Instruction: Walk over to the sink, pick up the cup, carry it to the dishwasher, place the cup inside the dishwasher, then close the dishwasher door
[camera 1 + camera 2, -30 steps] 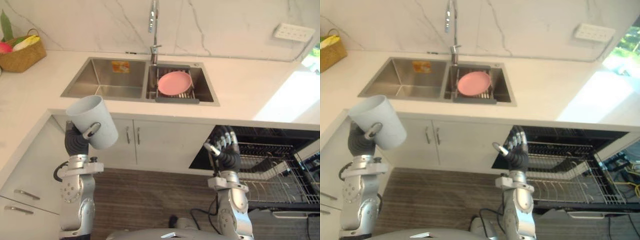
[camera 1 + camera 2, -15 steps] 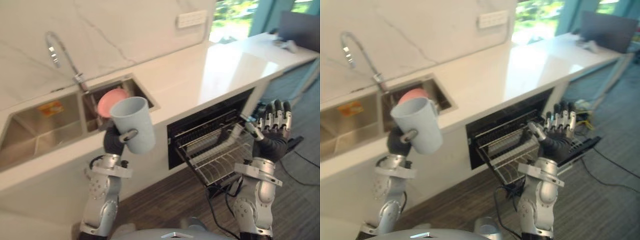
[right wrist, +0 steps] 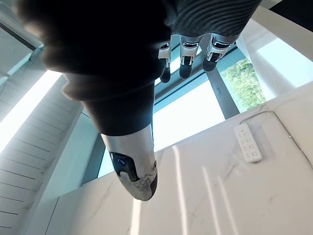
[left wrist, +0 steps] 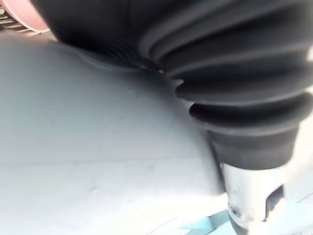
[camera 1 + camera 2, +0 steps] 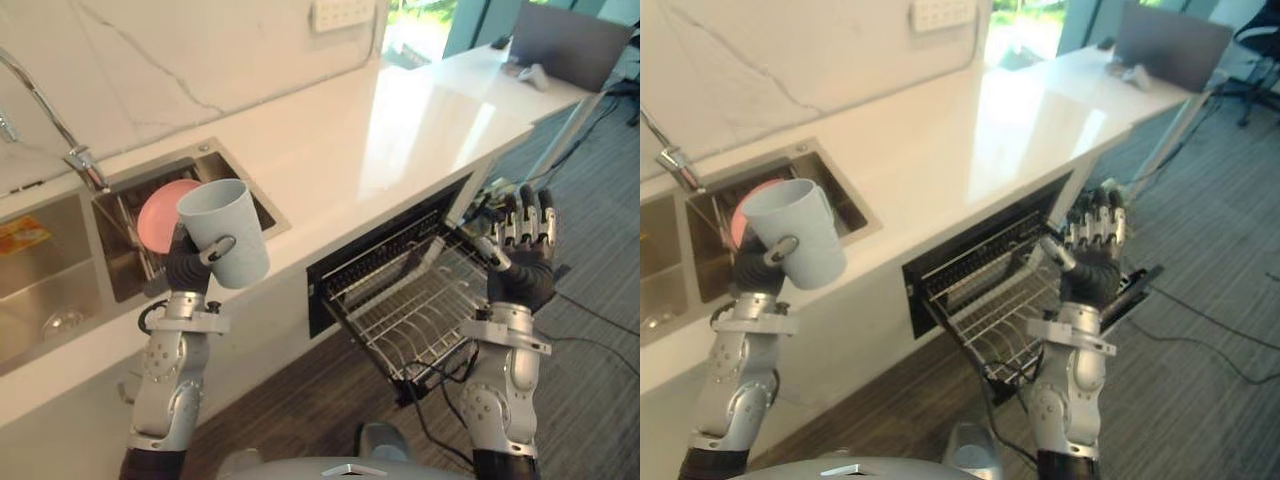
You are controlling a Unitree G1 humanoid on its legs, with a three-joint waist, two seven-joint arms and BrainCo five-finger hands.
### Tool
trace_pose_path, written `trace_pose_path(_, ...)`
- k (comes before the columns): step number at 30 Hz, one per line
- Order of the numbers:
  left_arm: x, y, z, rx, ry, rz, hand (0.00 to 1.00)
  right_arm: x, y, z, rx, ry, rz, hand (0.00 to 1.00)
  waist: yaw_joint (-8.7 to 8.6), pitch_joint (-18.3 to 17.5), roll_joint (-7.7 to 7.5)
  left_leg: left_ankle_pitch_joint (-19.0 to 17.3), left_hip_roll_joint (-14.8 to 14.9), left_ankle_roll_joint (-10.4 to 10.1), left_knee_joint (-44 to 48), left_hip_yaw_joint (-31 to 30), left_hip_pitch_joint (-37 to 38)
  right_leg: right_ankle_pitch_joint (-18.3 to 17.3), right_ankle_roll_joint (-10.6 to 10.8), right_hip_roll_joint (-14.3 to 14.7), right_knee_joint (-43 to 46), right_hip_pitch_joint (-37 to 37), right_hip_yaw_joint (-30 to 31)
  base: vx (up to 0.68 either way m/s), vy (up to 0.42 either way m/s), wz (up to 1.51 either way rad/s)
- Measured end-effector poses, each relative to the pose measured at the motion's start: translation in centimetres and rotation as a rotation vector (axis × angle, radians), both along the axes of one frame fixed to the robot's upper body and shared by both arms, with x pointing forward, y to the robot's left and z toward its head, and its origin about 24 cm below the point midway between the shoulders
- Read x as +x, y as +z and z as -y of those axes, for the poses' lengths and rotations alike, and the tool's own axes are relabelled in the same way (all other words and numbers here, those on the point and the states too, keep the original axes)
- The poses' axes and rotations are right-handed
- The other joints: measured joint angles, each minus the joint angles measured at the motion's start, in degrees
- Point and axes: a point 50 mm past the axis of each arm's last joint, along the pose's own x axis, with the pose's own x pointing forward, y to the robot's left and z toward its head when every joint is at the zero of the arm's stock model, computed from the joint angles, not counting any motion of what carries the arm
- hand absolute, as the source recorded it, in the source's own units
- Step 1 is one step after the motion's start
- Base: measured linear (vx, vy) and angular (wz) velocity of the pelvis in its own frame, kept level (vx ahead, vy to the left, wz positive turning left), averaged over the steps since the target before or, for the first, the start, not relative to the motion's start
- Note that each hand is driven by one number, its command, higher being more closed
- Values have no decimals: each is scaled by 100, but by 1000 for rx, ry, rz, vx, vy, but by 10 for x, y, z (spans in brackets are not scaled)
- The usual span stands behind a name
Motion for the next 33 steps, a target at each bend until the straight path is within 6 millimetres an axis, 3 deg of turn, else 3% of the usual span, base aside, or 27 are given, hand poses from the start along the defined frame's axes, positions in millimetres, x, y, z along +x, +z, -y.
trace_pose_path(7, -2, 2, -5, -11, 57, 19, 100, 3, -10, -19, 42, 212, -46, 0, 84, -4, 8, 69, 89, -4, 188, -434, -227, -53, -76, 6, -285, 424, -599, 19, -55, 43)
trace_pose_path(12, -2, 1, -3, -28, 65, 33, 100, 6, -15, -42, 47, 324, -77, 0, 170, -22, -12, 574, -222, 104, -729, -437, 90, 451, 29, -100, -996, 570, -553, -49, 29, 1)
trace_pose_path(16, -1, 2, -1, -1, 93, 42, 100, 7, -17, -45, 62, 358, -83, 0, 123, -30, -27, 648, -291, 165, -855, -218, 98, 904, 43, -69, -1681, 737, -407, -111, 58, -29)
trace_pose_path(21, 19, -3, 13, 91, 141, 5, 100, 7, -17, -52, 76, 419, -77, 0, -10, -160, -89, 740, -356, 190, -996, -63, 3, 1396, 37, -74, -2455, 889, -382, -69, 12, -9)
trace_pose_path(27, 33, -15, 57, 270, 75, -25, 100, 11, -12, -57, 97, 475, -63, 0, -151, -203, -116, 836, -359, 159, -1083, 71, 25, 1642, 60, -32, -2697, 859, -308, 2, -6, -10)
trace_pose_path(33, 45, 9, 66, 360, 211, 87, 100, 12, -3, -68, 102, 561, -48, 0, -216, -285, -140, 820, -334, 145, -1105, 423, 102, 1746, 69, 13, -2699, 710, 33, -44, -4, -28)
